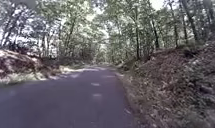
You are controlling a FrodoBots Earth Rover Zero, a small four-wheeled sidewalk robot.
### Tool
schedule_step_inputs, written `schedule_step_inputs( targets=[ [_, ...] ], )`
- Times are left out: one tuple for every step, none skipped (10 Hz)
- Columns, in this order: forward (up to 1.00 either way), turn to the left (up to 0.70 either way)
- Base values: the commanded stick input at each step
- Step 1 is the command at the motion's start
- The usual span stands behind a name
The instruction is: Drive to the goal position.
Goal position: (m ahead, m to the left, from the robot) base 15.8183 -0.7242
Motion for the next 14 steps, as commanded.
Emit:
schedule_step_inputs(
  targets=[
    [0.7, 0.0],
    [0.7, 0.0],
    [0.7, 0.0],
    [0.7, 0.0],
    [0.7, 0.0],
    [0.7, 0.0],
    [0.7, 0.0],
    [0.7, 0.02],
    [0.7, 0.09],
    [0.7, 0.11],
    [0.7, 0.05],
    [0.7, 0.0],
    [0.7, 0.0],
    [0.7, 0.0]
  ],
)
